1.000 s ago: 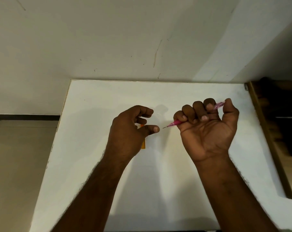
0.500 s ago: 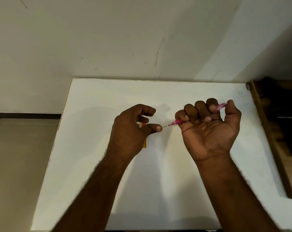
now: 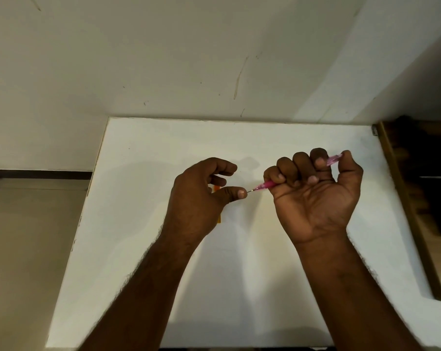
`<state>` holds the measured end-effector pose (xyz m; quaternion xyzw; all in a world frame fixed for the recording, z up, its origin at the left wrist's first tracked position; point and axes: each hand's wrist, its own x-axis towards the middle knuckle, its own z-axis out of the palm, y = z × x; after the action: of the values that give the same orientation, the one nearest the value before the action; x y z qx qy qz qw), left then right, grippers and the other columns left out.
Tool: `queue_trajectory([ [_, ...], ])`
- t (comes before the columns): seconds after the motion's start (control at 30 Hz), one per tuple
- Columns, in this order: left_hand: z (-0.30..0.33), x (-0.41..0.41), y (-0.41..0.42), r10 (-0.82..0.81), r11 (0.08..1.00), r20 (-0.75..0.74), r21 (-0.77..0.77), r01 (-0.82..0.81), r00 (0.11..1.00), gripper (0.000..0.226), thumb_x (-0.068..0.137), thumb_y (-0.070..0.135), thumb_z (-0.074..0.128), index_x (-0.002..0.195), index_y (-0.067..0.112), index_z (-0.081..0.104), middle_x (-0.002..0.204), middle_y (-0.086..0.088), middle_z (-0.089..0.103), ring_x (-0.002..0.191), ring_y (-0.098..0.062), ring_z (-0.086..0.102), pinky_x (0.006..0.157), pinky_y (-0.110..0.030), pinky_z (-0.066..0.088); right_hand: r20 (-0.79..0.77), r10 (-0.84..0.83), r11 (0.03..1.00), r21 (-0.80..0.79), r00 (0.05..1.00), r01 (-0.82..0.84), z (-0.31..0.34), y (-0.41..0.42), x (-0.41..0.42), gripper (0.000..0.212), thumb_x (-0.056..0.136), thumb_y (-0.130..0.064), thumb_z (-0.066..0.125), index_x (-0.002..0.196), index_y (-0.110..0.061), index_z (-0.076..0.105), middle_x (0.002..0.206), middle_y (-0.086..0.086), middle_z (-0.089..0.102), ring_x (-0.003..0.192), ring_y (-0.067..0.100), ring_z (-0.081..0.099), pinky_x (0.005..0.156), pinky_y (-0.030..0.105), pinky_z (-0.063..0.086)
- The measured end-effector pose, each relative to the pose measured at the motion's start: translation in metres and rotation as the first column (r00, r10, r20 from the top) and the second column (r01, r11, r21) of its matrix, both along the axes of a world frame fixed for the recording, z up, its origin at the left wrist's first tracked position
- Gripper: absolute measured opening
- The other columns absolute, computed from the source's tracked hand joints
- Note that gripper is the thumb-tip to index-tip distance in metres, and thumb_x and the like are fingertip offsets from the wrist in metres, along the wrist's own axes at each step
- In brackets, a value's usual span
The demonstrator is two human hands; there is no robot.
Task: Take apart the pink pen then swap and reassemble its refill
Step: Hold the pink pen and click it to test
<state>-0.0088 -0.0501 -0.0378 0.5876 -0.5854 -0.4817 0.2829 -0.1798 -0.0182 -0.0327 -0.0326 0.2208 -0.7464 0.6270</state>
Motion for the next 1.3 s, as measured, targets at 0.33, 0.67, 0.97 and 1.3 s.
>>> queue_trajectory([
  [0.33, -0.005, 0.009, -0.004, -0.005, 0.997, 0.113, -0.072, 0.013, 0.994, 0.029, 0.076, 0.019, 0.086, 0.101, 0.026, 0.073, 0.102, 0.014, 0.073, 0.085, -0.009, 0.071, 0.078, -0.029, 0.057, -0.028, 0.000, 1.000, 0.011, 1.000, 0.001, 0.001, 0.000, -0.002, 0.046, 0.097, -0.050, 0.038, 0.068, -0.016, 0.047, 0.056, -0.002, 0.035, 0.055, 0.018, 0.028, 0.061, 0.032, 0.036],
  [0.67, -0.014, 0.019, -0.003, -0.074, 0.994, 0.418, -0.048, 0.103, 0.906, 0.023, 0.080, 0.018, 0.080, 0.095, 0.035, 0.073, 0.085, 0.015, 0.068, 0.067, 0.009, 0.060, 0.056, -0.003, 0.034, -0.264, 0.084, 0.980, 0.199, 0.961, -0.031, -0.002, -0.008, 0.003, 0.037, 0.096, -0.021, 0.042, 0.113, -0.002, 0.069, 0.084, 0.004, 0.060, 0.069, 0.016, 0.050, 0.064, 0.029, 0.046],
  [0.97, -0.018, 0.020, -0.005, -0.108, 0.991, 0.482, -0.020, 0.134, 0.870, 0.026, 0.078, 0.025, 0.082, 0.100, 0.038, 0.073, 0.086, 0.012, 0.067, 0.079, -0.010, 0.063, 0.070, -0.025, 0.046, -0.900, 0.433, 0.849, 0.427, 0.054, 0.310, -0.018, -0.001, 0.019, 0.024, 0.090, -0.027, 0.076, 0.113, -0.029, 0.069, 0.076, -0.009, 0.072, 0.074, 0.008, 0.072, 0.083, 0.032, 0.061],
  [1.3, -0.019, 0.019, -0.005, -0.109, 0.988, 0.497, -0.038, 0.147, 0.861, 0.028, 0.079, 0.026, 0.083, 0.103, 0.035, 0.073, 0.088, 0.013, 0.065, 0.076, -0.007, 0.057, 0.061, -0.010, 0.034, -0.753, 0.522, 0.852, 0.434, -0.400, 0.294, -0.031, 0.002, 0.029, 0.024, 0.090, -0.037, 0.074, 0.104, -0.018, 0.071, 0.094, 0.000, 0.077, 0.082, 0.017, 0.069, 0.078, 0.025, 0.046],
])
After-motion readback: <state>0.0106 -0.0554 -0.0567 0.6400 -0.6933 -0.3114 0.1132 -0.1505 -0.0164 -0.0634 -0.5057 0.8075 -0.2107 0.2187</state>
